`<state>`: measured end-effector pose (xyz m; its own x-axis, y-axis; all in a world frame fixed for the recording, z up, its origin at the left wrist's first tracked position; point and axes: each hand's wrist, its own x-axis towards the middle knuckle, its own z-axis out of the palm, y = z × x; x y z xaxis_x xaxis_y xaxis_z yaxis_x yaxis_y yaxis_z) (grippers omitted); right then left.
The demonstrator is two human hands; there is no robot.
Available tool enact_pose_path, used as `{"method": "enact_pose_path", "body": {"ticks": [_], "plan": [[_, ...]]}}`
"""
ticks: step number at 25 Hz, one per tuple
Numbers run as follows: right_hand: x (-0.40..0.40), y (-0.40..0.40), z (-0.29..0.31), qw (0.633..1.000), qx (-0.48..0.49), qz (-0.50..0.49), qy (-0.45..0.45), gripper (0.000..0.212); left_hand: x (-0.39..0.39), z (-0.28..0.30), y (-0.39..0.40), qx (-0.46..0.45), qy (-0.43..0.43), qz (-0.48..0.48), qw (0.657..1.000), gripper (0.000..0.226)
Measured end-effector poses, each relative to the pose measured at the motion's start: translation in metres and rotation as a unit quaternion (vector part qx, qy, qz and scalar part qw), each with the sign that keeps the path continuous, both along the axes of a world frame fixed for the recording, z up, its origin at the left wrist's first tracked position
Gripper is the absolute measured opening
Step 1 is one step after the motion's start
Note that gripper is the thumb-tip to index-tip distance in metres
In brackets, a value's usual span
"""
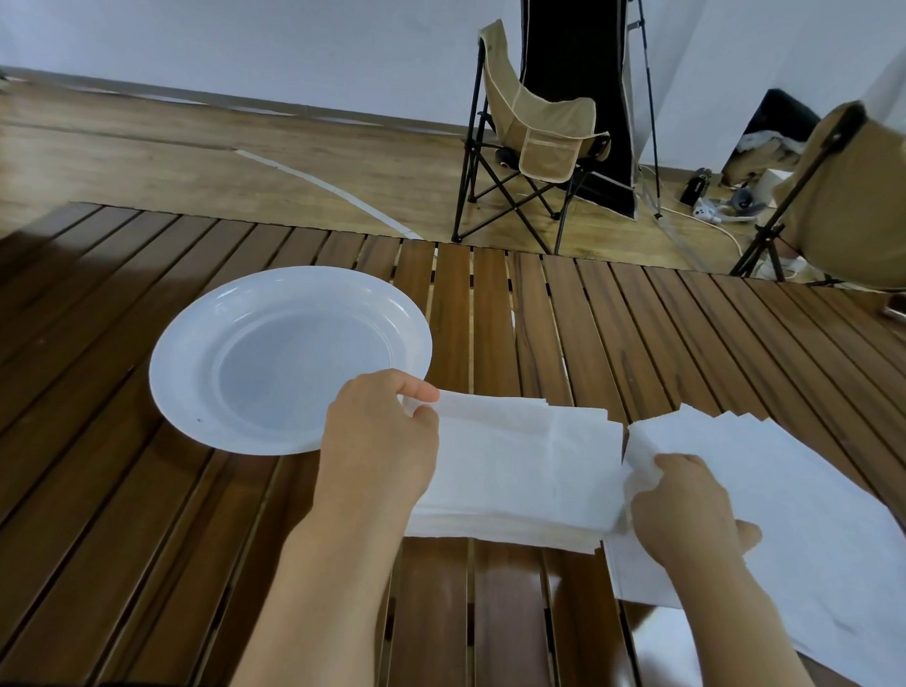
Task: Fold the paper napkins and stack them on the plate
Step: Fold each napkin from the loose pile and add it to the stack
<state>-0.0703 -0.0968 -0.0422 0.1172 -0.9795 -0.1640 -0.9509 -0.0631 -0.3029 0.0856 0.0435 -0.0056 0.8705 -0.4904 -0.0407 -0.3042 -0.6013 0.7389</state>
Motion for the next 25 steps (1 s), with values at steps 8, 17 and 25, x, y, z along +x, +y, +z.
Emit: {"method": "enact_pose_path", "body": {"ticks": [8,17,25], "plan": [[0.004,0.004,0.017,0.934,-0.198,0.049,-0.292,0.024,0.000,0.000,-0.002,-0.004,-0.009,0.000,1.000,0.017],[0.011,0.020,0.043,0.814,-0.240,0.130,-0.513,0.031,-0.002,-0.001,-0.002,-0.005,-0.014,-0.027,1.000,0.019],[0.020,0.044,0.064,0.757,-0.207,0.198,-0.587,0.025,-0.015,0.014,-0.007,-0.041,-0.127,-0.116,0.984,0.050]]}}
